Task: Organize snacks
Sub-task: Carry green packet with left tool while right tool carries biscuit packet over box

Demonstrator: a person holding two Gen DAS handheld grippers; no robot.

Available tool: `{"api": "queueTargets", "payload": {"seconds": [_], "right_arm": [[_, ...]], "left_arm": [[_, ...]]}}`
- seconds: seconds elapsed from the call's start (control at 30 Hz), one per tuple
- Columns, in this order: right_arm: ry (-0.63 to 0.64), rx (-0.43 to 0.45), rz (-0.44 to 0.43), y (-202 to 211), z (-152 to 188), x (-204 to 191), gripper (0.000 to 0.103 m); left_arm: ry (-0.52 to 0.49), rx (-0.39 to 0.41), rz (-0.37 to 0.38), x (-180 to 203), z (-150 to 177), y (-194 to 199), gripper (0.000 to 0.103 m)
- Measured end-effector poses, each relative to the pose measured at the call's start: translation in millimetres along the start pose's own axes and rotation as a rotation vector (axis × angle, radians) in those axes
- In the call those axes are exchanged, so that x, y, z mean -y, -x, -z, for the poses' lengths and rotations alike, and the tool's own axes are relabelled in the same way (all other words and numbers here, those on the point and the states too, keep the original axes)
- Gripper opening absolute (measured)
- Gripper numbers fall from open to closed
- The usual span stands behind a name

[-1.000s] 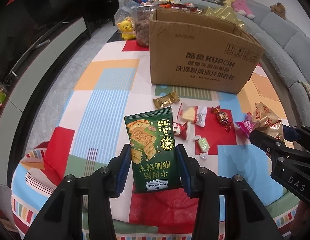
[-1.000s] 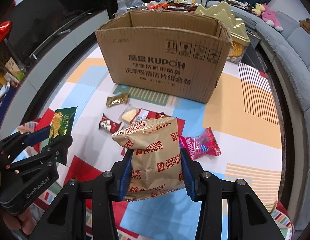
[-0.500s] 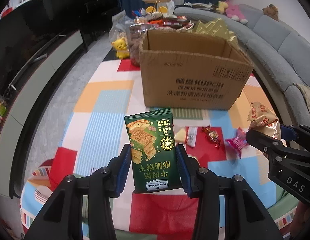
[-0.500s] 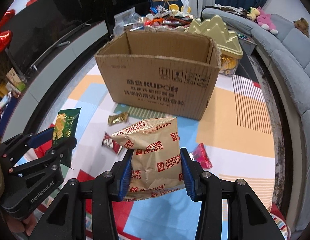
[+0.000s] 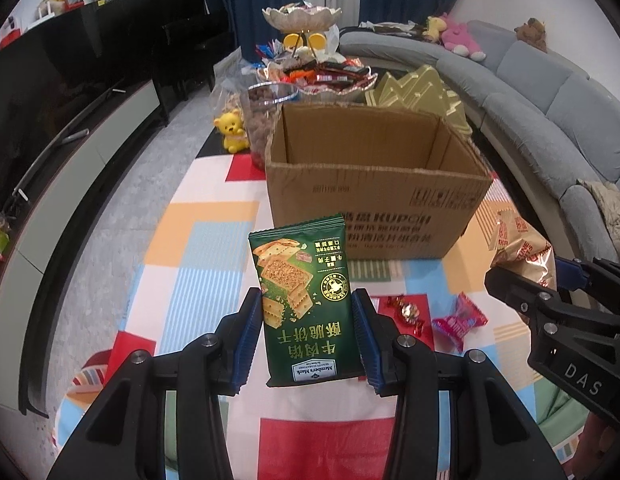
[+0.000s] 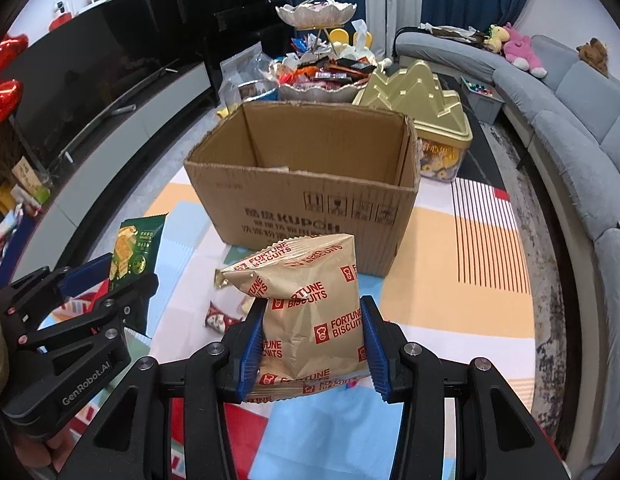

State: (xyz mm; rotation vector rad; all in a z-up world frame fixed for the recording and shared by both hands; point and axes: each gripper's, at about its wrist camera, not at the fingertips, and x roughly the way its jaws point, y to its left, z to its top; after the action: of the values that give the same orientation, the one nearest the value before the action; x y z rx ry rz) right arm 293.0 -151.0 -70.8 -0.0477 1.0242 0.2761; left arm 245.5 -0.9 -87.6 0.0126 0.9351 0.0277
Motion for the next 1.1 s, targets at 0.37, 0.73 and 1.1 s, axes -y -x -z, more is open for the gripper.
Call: {"api": "queueTargets", "payload": {"seconds": [0.37,0.73,1.1], "right_arm": [[0.001,0.042,0.003,6,-28,2,0.046],[-0.009,0.089,0.014,9,-60,9,0.046],[-0.018,0.114,0.017,0,-92,14,0.046]], "left_arm": [[-0.014,0.041,0.006,4,-31,4,0.044],[-0.026,0.087,0.009,5,-68,5,0.044],[-0.034,0.105,0.016,6,-98,-7,0.044]]}}
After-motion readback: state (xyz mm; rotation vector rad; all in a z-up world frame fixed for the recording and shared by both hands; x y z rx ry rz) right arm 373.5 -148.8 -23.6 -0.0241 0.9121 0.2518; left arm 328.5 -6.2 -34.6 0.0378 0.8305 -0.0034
